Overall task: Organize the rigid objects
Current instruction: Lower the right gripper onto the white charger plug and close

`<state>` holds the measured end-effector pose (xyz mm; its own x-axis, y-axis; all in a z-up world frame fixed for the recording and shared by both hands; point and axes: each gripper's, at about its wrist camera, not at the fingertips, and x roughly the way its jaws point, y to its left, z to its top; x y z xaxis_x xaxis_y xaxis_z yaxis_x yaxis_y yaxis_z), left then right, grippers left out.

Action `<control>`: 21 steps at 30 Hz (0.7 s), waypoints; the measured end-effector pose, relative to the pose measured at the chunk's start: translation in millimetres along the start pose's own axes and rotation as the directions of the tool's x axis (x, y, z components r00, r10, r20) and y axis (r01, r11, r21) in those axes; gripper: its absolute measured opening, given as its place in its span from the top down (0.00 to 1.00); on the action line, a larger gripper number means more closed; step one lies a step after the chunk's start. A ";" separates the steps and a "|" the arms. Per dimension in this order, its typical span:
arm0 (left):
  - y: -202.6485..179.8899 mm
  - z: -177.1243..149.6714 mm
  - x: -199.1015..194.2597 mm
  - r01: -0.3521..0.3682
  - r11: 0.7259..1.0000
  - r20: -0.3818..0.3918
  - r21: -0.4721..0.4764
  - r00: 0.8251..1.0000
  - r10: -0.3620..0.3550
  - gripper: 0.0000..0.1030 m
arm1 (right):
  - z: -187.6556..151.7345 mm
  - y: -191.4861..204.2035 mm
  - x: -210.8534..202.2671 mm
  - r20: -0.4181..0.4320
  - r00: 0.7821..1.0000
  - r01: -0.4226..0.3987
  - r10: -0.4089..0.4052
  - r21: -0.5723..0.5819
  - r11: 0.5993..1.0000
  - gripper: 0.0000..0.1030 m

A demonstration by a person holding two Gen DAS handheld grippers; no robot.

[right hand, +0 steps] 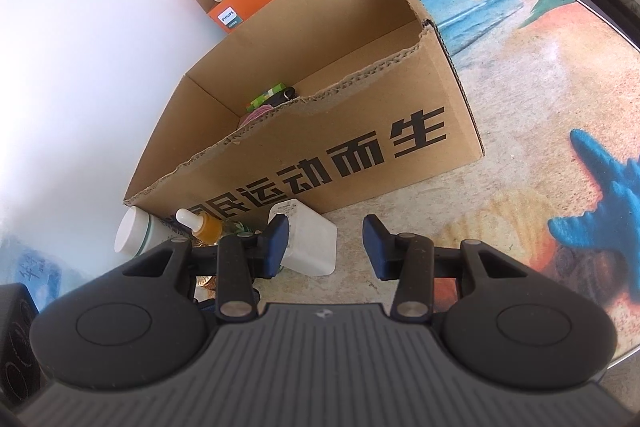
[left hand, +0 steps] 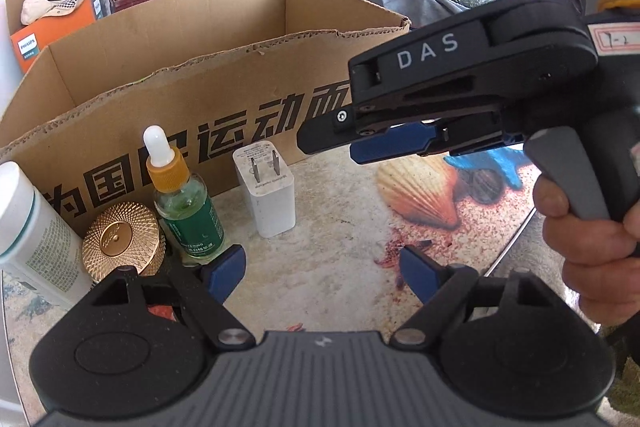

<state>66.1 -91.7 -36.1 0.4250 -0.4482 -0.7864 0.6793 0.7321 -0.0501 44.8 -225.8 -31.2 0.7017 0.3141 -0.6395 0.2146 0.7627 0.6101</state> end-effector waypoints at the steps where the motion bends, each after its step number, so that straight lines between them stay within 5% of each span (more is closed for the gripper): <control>1: 0.3 -1.3 0.0 0.005 1.000 0.002 -0.004 1.000 -0.004 0.17 | 0.5 1.1 1.0 0.000 1.000 -0.003 0.003 0.000 1.000 0.61; 21: -13.7 -11.5 -0.7 -0.085 0.996 0.125 0.015 0.989 0.082 0.20 | 4.3 -9.3 2.2 -0.005 0.999 -0.038 0.038 0.028 0.999 0.61</control>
<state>49.6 -95.5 -41.9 0.5511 -0.4473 -0.7044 0.6497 0.7597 0.0259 47.2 -234.6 -36.2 0.7060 0.3456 -0.6181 0.2068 0.7342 0.6467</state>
